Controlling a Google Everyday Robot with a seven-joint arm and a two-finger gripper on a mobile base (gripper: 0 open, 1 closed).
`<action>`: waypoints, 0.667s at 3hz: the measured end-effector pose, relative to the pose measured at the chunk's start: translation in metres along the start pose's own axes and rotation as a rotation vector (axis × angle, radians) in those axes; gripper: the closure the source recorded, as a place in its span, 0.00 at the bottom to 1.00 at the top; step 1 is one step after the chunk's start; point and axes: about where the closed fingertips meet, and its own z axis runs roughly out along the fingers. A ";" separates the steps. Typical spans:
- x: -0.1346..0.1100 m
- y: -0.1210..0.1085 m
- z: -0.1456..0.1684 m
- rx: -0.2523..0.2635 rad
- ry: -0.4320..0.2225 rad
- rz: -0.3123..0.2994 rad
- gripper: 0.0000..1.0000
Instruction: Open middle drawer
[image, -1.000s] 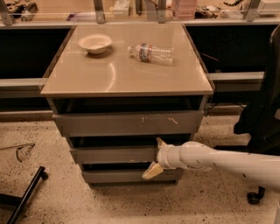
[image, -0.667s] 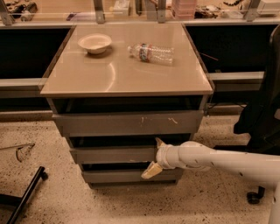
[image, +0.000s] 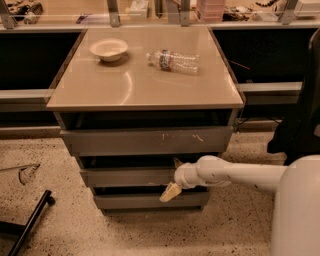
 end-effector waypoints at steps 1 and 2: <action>0.008 0.017 0.008 -0.122 0.031 0.003 0.00; 0.009 0.017 0.008 -0.122 0.031 0.003 0.00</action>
Offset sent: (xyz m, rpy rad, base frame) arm -0.0053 0.0020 -0.0113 -0.0088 0.0676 0.0460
